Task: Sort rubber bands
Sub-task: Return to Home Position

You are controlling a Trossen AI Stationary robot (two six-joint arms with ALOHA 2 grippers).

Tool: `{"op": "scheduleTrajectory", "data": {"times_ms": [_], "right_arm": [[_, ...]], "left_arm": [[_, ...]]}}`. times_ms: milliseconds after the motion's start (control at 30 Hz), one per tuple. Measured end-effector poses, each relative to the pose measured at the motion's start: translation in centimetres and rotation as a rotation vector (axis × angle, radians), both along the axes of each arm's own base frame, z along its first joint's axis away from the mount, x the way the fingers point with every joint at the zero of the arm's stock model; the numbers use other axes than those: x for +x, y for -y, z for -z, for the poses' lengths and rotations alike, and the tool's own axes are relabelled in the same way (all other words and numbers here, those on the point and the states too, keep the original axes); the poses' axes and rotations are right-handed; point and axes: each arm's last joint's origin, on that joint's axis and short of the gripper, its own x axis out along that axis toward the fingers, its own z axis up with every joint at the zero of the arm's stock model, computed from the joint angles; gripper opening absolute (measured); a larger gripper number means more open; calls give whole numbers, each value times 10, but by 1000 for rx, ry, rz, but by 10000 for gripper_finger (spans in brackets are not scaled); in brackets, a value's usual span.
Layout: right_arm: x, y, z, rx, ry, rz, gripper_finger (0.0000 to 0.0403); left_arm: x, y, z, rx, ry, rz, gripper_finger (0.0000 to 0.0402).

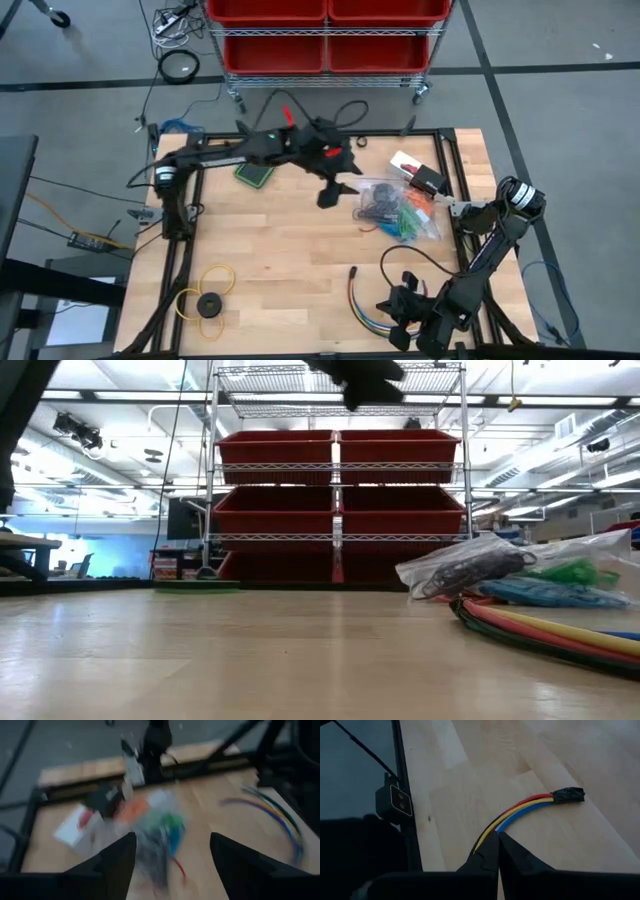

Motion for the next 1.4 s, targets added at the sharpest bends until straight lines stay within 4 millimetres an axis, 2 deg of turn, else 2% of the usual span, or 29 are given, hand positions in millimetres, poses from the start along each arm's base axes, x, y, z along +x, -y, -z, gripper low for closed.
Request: {"op": "scheduleTrajectory", "data": {"times_ms": [167,267,367,500,633,733,833,967,1067,1167,1400], "right_arm": [[1,2,-3,-119,41,-37,0],[-1,9,-15,-215,94,-52,0],[-3,20,-35,-289,131,-71,0],[-12,40,-72,-338,195,-121,0],[-27,62,-108,-381,261,-184,0],[-40,79,-132,-405,314,-221,0],[-53,95,-149,-403,354,-273,0],[-67,112,-151,-402,372,-349,0],[-77,124,-141,-380,384,-382,0],[-86,137,-122,-347,409,-375,0],[-108,167,-63,-226,577,-333,0]], "left_arm": [[-38,9,-22,32,-116,-22,259],[-59,19,-38,62,-130,-43,249],[-80,30,-52,87,-97,-59,238],[-114,42,-68,94,-36,-91,228],[-149,52,-65,77,8,-148,224],[-175,60,-51,45,58,-182,223],[-203,67,-27,4,100,-212,223],[-238,74,9,-69,163,-253,223],[-261,79,30,-138,253,-259,223],[-278,83,54,-201,334,-261,223],[-297,88,107,-258,410,-345,223]]}}
